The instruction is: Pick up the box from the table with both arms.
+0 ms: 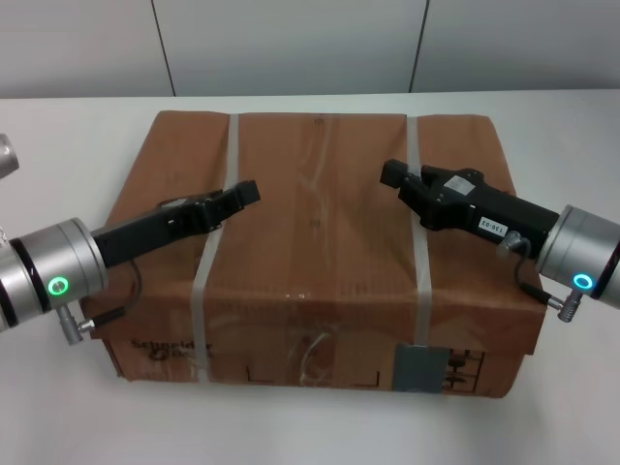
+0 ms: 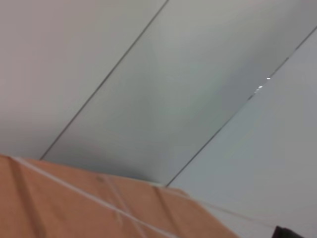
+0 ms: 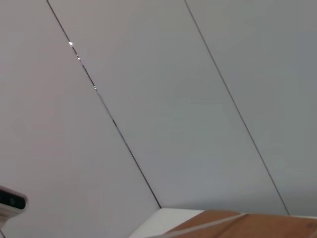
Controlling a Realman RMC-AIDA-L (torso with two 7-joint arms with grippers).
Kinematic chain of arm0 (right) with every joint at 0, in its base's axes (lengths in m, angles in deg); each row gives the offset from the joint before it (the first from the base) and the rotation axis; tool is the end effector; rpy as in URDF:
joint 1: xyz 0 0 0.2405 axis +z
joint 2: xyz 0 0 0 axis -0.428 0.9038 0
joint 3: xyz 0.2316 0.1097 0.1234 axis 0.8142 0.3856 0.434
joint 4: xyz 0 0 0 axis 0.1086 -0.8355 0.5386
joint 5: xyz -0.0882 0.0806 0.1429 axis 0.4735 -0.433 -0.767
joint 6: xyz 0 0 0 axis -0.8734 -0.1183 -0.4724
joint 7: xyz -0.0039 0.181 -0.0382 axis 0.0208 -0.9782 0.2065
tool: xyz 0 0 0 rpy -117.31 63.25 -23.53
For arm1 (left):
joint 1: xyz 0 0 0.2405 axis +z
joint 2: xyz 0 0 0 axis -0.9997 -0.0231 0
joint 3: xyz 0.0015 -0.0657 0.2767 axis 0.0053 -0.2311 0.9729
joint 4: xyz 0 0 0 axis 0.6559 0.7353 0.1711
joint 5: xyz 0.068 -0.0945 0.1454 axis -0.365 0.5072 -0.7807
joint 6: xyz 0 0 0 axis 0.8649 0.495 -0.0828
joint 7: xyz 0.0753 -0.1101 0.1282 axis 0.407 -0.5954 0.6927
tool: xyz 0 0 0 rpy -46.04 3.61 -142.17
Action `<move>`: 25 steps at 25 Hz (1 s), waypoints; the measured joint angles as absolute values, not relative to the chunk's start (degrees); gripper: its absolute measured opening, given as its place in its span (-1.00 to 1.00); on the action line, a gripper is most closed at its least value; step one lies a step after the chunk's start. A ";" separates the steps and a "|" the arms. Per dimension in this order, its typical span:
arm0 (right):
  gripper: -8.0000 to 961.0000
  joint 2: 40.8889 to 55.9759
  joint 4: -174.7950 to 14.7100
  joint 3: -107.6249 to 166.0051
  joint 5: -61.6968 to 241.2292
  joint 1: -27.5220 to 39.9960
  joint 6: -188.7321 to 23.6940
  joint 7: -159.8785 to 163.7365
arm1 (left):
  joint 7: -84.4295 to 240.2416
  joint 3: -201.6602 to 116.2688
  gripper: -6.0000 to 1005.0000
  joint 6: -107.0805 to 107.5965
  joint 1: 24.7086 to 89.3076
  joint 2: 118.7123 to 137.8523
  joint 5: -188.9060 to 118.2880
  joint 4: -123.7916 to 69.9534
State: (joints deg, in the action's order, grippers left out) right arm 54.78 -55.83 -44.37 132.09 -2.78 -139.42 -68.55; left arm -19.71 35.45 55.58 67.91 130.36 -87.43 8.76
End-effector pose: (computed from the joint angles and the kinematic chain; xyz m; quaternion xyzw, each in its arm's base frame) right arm 0.2495 0.3456 -0.0838 -0.8373 0.3418 0.3678 0.2165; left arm -0.2439 0.3462 -0.0739 -0.8090 -0.4435 -0.3565 0.1474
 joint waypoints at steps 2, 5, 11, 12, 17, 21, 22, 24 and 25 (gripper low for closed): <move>-0.90 54.77 -55.40 -44.22 132.09 -2.96 -139.82 -68.20 | -19.54 35.39 -0.78 56.37 68.10 130.37 -86.94 9.47; -0.90 54.80 -55.08 -44.21 132.07 -3.06 -140.00 -67.84 | -19.35 35.56 -0.78 56.66 68.63 130.38 -86.27 10.35; -0.90 54.81 -55.02 -44.17 132.01 -3.10 -140.06 -67.76 | -19.32 35.33 -0.78 57.51 69.37 130.40 -86.10 11.36; -0.90 54.82 -55.02 -44.16 132.01 -3.10 -140.06 -67.76 | -19.32 35.32 -0.78 57.52 69.39 130.40 -86.10 11.36; -0.90 54.81 -54.99 -43.61 132.01 -3.11 -140.06 -67.76 | -19.33 35.28 -0.78 57.53 69.47 130.43 -86.03 11.43; -0.90 54.81 -54.97 -43.46 132.01 -3.22 -140.06 -67.76 | -19.33 35.29 -0.79 57.53 69.73 130.44 -86.02 11.44; -0.90 54.81 -54.96 -43.42 132.01 -3.24 -140.06 -67.76 | -19.33 35.29 -0.79 57.53 69.76 130.44 -86.02 11.45; -0.90 54.82 -54.92 -43.39 131.86 -3.29 -140.06 -67.76 | -19.33 35.31 -0.79 57.55 69.76 130.44 -86.00 11.46; -0.90 54.81 -54.89 -43.38 131.73 -3.37 -140.07 -67.76 | -19.33 35.31 -0.79 57.58 69.77 130.44 -85.99 11.47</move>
